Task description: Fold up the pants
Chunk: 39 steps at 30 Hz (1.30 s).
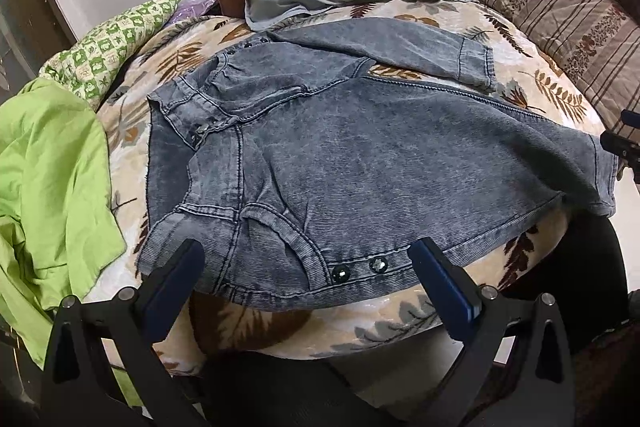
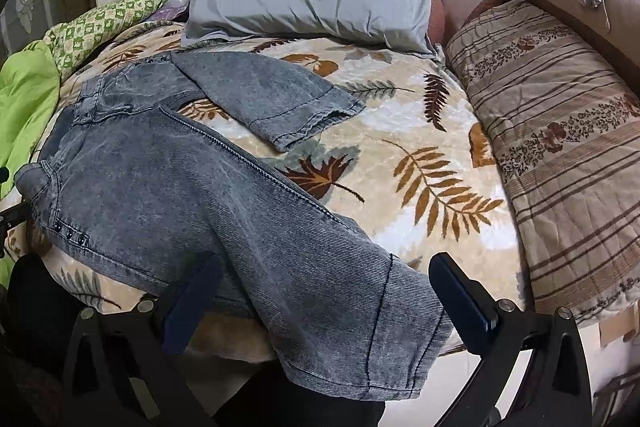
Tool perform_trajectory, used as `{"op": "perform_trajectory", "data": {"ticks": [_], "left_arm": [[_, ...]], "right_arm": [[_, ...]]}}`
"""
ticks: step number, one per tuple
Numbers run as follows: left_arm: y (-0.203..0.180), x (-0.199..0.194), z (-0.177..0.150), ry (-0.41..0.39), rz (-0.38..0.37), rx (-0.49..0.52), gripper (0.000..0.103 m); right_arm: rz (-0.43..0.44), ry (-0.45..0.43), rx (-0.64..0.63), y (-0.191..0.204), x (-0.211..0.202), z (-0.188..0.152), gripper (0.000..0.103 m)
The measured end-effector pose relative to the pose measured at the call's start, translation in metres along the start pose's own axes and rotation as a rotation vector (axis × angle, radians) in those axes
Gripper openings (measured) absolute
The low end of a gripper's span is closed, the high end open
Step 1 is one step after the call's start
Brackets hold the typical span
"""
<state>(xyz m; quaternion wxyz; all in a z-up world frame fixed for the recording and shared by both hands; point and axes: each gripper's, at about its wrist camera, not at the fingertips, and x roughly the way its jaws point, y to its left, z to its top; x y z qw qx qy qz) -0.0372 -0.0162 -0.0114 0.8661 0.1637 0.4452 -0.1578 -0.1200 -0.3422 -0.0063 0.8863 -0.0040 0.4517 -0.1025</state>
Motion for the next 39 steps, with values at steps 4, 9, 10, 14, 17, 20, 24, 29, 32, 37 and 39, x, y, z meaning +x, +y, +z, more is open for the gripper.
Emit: {"op": "perform_trajectory", "data": {"ticks": [4, 9, 10, 14, 17, 20, 24, 29, 32, 37, 39], "left_arm": [[-0.004, 0.003, 0.0, 0.008, -0.008, 0.004, 0.103], [-0.008, 0.005, 0.002, 0.013, -0.012, 0.013, 0.103], [-0.009, 0.006, 0.002, 0.013, -0.014, 0.011, 0.103], [-0.01, 0.008, 0.003, 0.019, -0.021, 0.007, 0.103], [-0.01, 0.008, 0.004, 0.018, -0.024, 0.005, 0.103], [-0.011, 0.008, 0.005, 0.018, -0.029, 0.001, 0.103], [-0.012, 0.01, 0.007, 0.022, -0.032, -0.005, 0.103], [-0.011, 0.009, 0.008, 0.009, -0.025, -0.015, 0.103], [-0.01, 0.011, 0.008, 0.015, -0.027, -0.025, 0.103], [-0.011, 0.011, 0.01, 0.023, -0.038, -0.033, 0.103], [-0.011, 0.012, 0.01, 0.023, -0.036, -0.034, 0.103]], "right_arm": [[0.003, 0.003, 0.009, -0.003, 0.004, 0.0, 0.103], [0.011, 0.002, 0.021, -0.006, 0.007, 0.0, 0.103], [0.011, 0.003, 0.022, -0.006, 0.007, 0.0, 0.103], [0.015, 0.0, 0.033, -0.008, 0.009, 0.001, 0.103], [0.017, 0.002, 0.04, -0.009, 0.011, 0.002, 0.103], [0.018, 0.01, 0.044, -0.01, 0.014, 0.002, 0.103], [0.021, 0.012, 0.047, -0.01, 0.015, 0.003, 0.103], [0.022, 0.011, 0.048, -0.01, 0.017, 0.005, 0.103], [0.024, 0.015, 0.05, -0.011, 0.017, 0.005, 0.103], [0.028, 0.011, 0.059, -0.014, 0.018, 0.005, 0.103], [0.031, 0.009, 0.061, -0.015, 0.018, 0.005, 0.103]]}}
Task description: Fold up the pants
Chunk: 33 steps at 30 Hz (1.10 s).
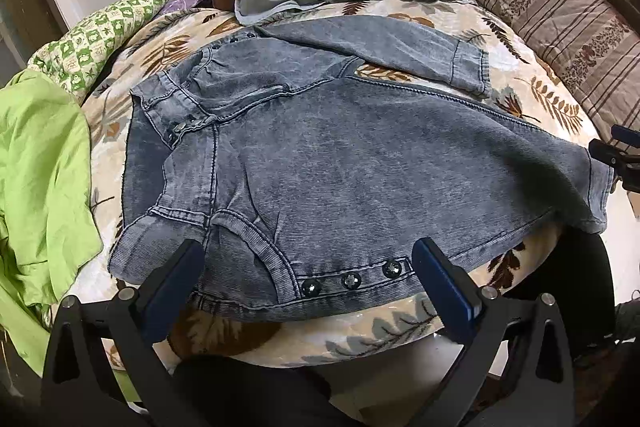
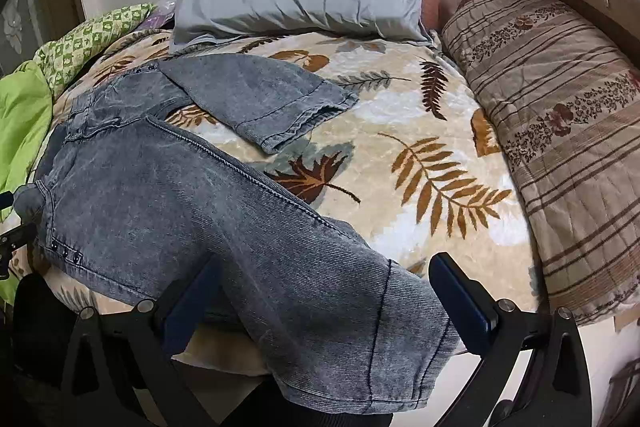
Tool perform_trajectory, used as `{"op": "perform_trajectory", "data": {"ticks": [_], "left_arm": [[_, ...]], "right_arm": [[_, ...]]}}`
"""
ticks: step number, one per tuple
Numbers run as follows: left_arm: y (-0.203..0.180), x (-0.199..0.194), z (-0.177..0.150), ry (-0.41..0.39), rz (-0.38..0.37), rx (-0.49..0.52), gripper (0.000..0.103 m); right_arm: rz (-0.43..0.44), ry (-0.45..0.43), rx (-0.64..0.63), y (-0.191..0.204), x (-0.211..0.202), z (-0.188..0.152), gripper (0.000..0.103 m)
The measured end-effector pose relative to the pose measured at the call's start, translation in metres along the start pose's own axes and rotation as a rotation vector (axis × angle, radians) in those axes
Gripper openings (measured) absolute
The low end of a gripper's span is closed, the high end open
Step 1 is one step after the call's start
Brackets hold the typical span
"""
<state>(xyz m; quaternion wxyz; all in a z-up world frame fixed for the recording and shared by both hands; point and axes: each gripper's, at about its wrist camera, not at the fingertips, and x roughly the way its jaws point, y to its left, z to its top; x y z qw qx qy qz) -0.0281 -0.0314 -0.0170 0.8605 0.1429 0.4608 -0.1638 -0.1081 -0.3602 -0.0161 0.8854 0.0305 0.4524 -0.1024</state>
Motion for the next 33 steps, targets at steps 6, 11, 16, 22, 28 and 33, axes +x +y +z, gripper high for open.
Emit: {"op": "perform_trajectory", "data": {"ticks": [6, 11, 16, 22, 28, 33], "left_arm": [[0.001, 0.003, 0.007, 0.013, -0.007, -0.03, 0.103], [0.003, 0.004, 0.013, 0.008, -0.01, -0.045, 0.103], [0.01, 0.006, 0.018, 0.018, -0.007, -0.062, 0.103], [0.069, 0.005, 0.025, 0.043, 0.033, -0.182, 0.103], [0.13, 0.019, 0.007, 0.142, -0.003, -0.394, 0.103], [0.13, 0.039, -0.017, 0.224, -0.107, -0.466, 0.103]], "right_arm": [[0.002, -0.004, 0.009, -0.003, 0.001, 0.0, 0.103], [0.009, -0.003, 0.036, -0.009, 0.002, 0.001, 0.103], [0.003, -0.004, 0.086, -0.029, 0.002, 0.002, 0.103], [-0.008, 0.039, 0.292, -0.1, 0.01, -0.003, 0.103], [0.091, 0.121, 0.421, -0.132, 0.041, -0.021, 0.103], [0.312, 0.167, 0.508, -0.123, 0.058, -0.037, 0.098]]}}
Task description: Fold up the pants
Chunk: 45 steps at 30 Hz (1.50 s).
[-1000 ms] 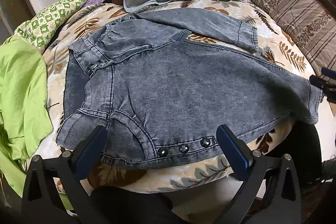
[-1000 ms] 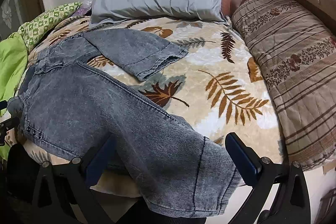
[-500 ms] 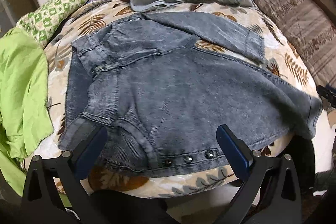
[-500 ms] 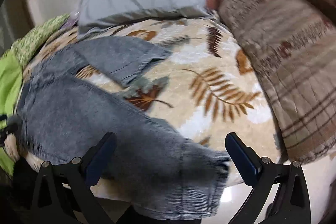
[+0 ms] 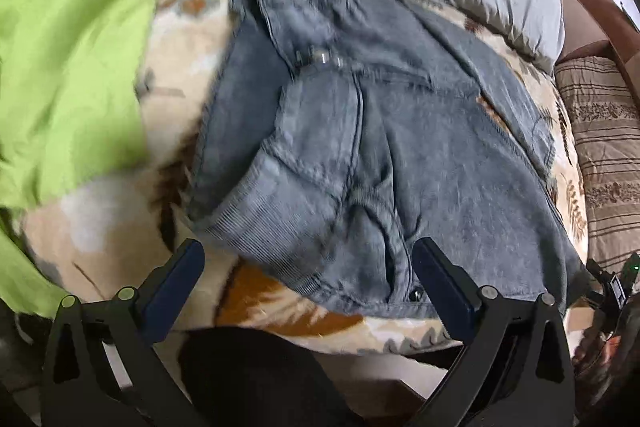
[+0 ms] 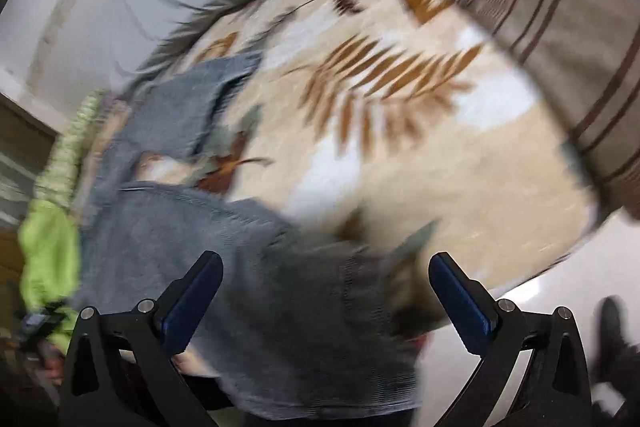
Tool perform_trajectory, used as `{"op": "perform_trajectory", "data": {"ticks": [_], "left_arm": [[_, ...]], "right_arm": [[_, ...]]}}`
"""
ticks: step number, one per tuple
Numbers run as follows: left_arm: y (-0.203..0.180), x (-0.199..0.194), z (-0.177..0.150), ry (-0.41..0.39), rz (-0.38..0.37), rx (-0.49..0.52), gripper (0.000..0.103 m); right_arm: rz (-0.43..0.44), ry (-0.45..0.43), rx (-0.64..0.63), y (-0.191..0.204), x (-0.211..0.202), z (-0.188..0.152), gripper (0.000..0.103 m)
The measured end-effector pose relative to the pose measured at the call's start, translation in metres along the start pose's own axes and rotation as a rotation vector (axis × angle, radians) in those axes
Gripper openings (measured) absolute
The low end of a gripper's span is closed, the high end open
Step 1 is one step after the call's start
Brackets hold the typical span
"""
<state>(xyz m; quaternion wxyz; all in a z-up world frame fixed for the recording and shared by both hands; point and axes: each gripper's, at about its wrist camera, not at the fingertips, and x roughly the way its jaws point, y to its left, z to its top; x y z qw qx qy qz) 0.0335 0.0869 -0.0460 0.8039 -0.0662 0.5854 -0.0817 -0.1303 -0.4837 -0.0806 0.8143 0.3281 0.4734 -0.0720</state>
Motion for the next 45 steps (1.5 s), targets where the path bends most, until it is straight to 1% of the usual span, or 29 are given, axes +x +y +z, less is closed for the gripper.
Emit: {"op": "perform_trajectory", "data": {"ticks": [1, 3, 4, 5, 8, 10, 11, 13, 18, 21, 22, 23, 24, 25, 26, 27, 28, 29, 30, 32, 34, 35, 36, 37, 38, 39, 40, 42, 45], "left_arm": [[-0.003, 0.005, -0.001, 0.017, -0.014, -0.004, 0.103], [-0.012, 0.014, -0.003, 0.042, -0.053, -0.01, 0.103], [-0.016, 0.017, -0.004, 0.045, -0.056, -0.006, 0.103], [-0.021, 0.019, -0.004, 0.048, -0.051, -0.005, 0.103], [-0.034, 0.019, 0.0, 0.043, -0.027, 0.003, 0.103], [-0.034, 0.013, 0.003, 0.024, -0.048, 0.001, 0.103], [-0.034, 0.007, 0.003, 0.006, -0.047, 0.003, 0.103], [-0.032, 0.004, 0.005, -0.008, -0.032, 0.007, 0.103], [-0.008, 0.006, 0.005, -0.002, -0.009, -0.063, 0.103], [0.001, 0.019, 0.009, 0.046, -0.034, -0.108, 0.103], [0.002, 0.024, 0.009, 0.065, -0.051, -0.116, 0.103], [0.002, 0.032, 0.01, 0.092, -0.072, -0.127, 0.103], [0.001, 0.036, 0.01, 0.107, -0.09, -0.136, 0.103], [0.001, 0.042, 0.009, 0.121, -0.118, -0.153, 0.103], [0.0, 0.044, 0.008, 0.118, -0.128, -0.166, 0.103], [-0.001, 0.046, 0.007, 0.106, -0.128, -0.178, 0.103], [-0.002, 0.045, 0.006, 0.089, -0.124, -0.187, 0.103], [-0.001, 0.044, 0.006, 0.074, -0.123, -0.201, 0.096], [0.0, 0.042, 0.006, 0.061, -0.122, -0.213, 0.089], [0.003, 0.034, 0.008, 0.056, -0.138, -0.227, 0.047], [0.006, 0.027, 0.01, 0.051, -0.151, -0.24, 0.032], [0.006, 0.022, 0.011, 0.042, -0.15, -0.241, 0.032], [0.005, 0.02, 0.011, 0.032, -0.13, -0.237, 0.032], [0.004, 0.02, 0.011, 0.028, -0.111, -0.232, 0.032], [0.004, 0.025, 0.011, 0.032, -0.086, -0.231, 0.032], [0.005, 0.03, 0.01, 0.043, -0.07, -0.233, 0.032], [0.007, 0.038, 0.008, 0.067, -0.059, -0.235, 0.032], [0.008, 0.045, 0.004, 0.081, -0.048, -0.234, 0.032], [0.003, 0.039, 0.004, 0.078, -0.021, -0.17, 0.032]], "right_arm": [[0.05, 0.002, 0.008, 0.002, 0.001, -0.001, 0.092], [0.073, -0.02, -0.017, 0.008, 0.001, 0.001, 0.07], [0.079, -0.034, -0.037, 0.01, 0.0, 0.003, 0.023], [0.091, -0.027, -0.054, 0.01, 0.001, 0.008, 0.005], [0.107, -0.04, -0.092, 0.014, -0.005, 0.029, 0.004], [0.118, -0.09, -0.115, 0.02, -0.02, 0.042, 0.003], [0.123, -0.133, -0.131, 0.023, -0.03, 0.049, 0.003], [0.114, -0.163, -0.124, 0.021, -0.036, 0.059, 0.003], [0.073, -0.124, -0.082, 0.001, -0.015, 0.057, 0.006], [0.078, -0.084, -0.044, -0.013, -0.003, 0.049, 0.02], [0.089, -0.077, -0.026, -0.017, -0.001, 0.047, 0.038], [0.088, -0.074, -0.018, -0.02, 0.0, 0.044, 0.061], [0.082, -0.066, -0.016, -0.022, 0.002, 0.043, 0.066], [0.071, -0.062, -0.02, -0.021, 0.004, 0.041, 0.067], [0.068, -0.054, -0.036, -0.02, 0.007, 0.039, 0.066], [0.064, -0.047, -0.052, -0.019, 0.01, 0.037, 0.063], [0.051, -0.039, -0.074, -0.018, 0.013, 0.036, 0.043], [0.037, -0.026, -0.105, -0.015, 0.016, 0.035, 0.017], [0.041, -0.019, -0.116, -0.014, 0.017, 0.035, 0.017], [0.046, -0.052, -0.144, -0.009, 0.009, 0.042, 0.015], [0.045, -0.141, -0.166, -0.003, -0.015, 0.057, 0.014], [0.087, -0.22, -0.167, 0.0, -0.038, 0.068, 0.014], [0.09, -0.255, -0.168, 0.002, -0.049, 0.075, 0.014], [0.062, -0.285, -0.176, 0.003, -0.057, 0.082, 0.011], [0.009, -0.279, -0.174, 0.0, -0.054, 0.09, 0.009], [-0.02, -0.25, -0.161, -0.005, -0.045, 0.094, 0.009], [-0.084, -0.21, -0.145, -0.014, -0.029, 0.097, 0.008], [-0.146, -0.16, -0.117, -0.032, -0.008, 0.096, 0.008], [-0.166, -0.126, -0.047, -0.052, 0.007, 0.089, 0.008]]}}
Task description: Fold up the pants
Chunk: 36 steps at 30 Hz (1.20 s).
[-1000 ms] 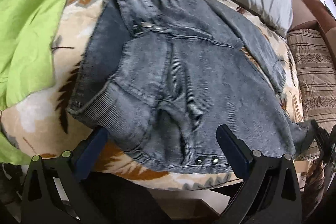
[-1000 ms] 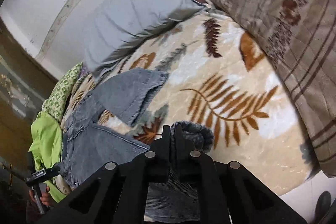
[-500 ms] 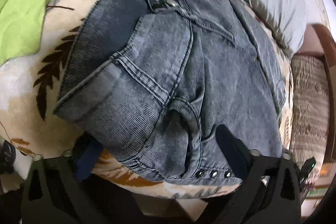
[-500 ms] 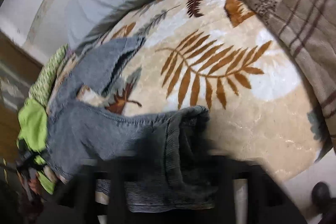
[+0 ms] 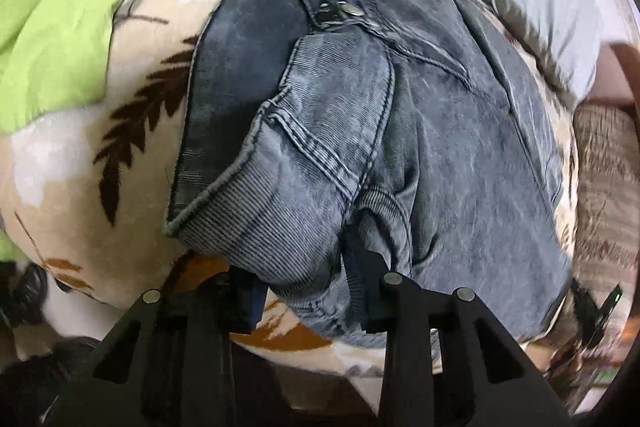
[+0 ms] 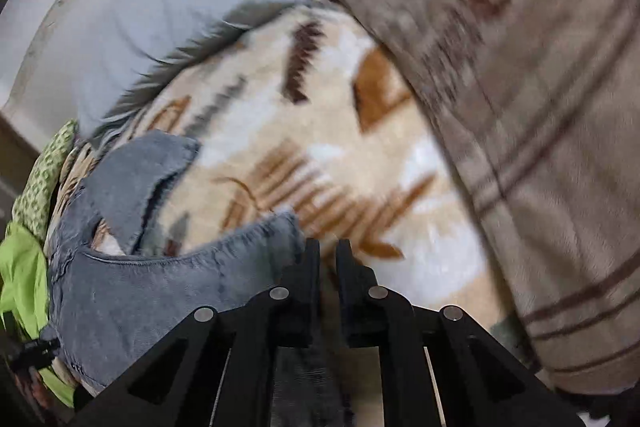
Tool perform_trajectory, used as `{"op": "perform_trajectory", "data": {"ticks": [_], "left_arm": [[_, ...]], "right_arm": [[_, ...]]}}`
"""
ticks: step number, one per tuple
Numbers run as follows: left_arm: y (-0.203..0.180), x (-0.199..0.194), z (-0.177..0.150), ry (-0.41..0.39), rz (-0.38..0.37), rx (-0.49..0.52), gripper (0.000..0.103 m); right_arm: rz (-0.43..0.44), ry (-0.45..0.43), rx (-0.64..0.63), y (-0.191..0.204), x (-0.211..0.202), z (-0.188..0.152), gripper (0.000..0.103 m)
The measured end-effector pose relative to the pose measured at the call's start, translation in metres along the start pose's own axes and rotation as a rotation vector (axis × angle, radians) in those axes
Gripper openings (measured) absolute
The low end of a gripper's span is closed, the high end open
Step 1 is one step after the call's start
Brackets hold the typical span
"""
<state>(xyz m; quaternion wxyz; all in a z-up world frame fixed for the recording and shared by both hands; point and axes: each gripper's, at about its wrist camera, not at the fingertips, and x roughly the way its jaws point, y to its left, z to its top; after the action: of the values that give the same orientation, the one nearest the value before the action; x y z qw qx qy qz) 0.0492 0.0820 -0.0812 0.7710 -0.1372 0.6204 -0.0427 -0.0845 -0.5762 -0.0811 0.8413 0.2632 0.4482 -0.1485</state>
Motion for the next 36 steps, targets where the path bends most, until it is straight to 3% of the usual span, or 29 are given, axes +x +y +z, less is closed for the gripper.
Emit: {"op": "perform_trajectory", "data": {"ticks": [4, 6, 8, 10, 13, 15, 18, 21, 22, 23, 24, 27, 30, 36], "left_arm": [[0.006, -0.035, -0.002, -0.046, -0.04, 0.077, 0.034], [0.009, -0.054, 0.006, -0.094, -0.059, 0.079, 0.048], [0.009, -0.063, 0.019, -0.138, -0.054, 0.068, 0.073], [0.008, -0.064, 0.037, -0.172, -0.046, 0.04, 0.076], [0.001, -0.051, 0.065, -0.136, -0.089, -0.011, 0.076], [-0.012, -0.042, 0.072, -0.132, -0.124, -0.031, 0.076], [-0.022, -0.025, 0.086, -0.134, -0.085, -0.018, 0.076], [-0.02, -0.005, 0.102, -0.12, -0.078, -0.072, 0.076], [-0.018, 0.003, 0.108, -0.108, -0.075, -0.101, 0.076], [-0.015, 0.009, 0.113, -0.095, -0.071, -0.128, 0.076], [-0.013, 0.012, 0.115, -0.087, -0.076, -0.139, 0.076], [-0.016, 0.012, 0.125, -0.108, -0.066, -0.121, 0.076], [-0.021, 0.011, 0.14, -0.143, -0.03, -0.102, 0.076], [-0.021, 0.021, 0.179, -0.153, 0.015, -0.118, 0.076]], "right_arm": [[0.01, -0.052, -0.027, 0.007, -0.023, 0.002, 0.013], [0.038, -0.067, -0.071, 0.025, -0.03, 0.008, 0.019], [0.077, -0.065, -0.112, 0.05, -0.028, 0.012, 0.043], [0.149, -0.036, -0.14, 0.08, -0.012, 0.016, 0.052], [0.249, 0.038, -0.177, 0.125, 0.021, 0.008, 0.052], [0.268, 0.085, -0.186, 0.15, 0.046, 0.003, 0.052], [0.301, 0.157, -0.163, 0.173, 0.079, -0.003, 0.052], [0.328, 0.217, -0.168, 0.194, 0.106, -0.013, 0.051], [0.301, 0.203, -0.197, 0.202, 0.109, -0.014, 0.037], [0.293, 0.191, -0.213, 0.207, 0.11, -0.013, 0.014], [0.313, 0.192, -0.213, 0.209, 0.11, -0.008, 0.011], [0.403, 0.168, -0.177, 0.211, 0.098, 0.028, 0.01], [0.471, 0.057, -0.107, 0.214, 0.08, 0.097, 0.004], [0.432, -0.124, 0.002, 0.222, 0.097, 0.217, 0.004]]}}
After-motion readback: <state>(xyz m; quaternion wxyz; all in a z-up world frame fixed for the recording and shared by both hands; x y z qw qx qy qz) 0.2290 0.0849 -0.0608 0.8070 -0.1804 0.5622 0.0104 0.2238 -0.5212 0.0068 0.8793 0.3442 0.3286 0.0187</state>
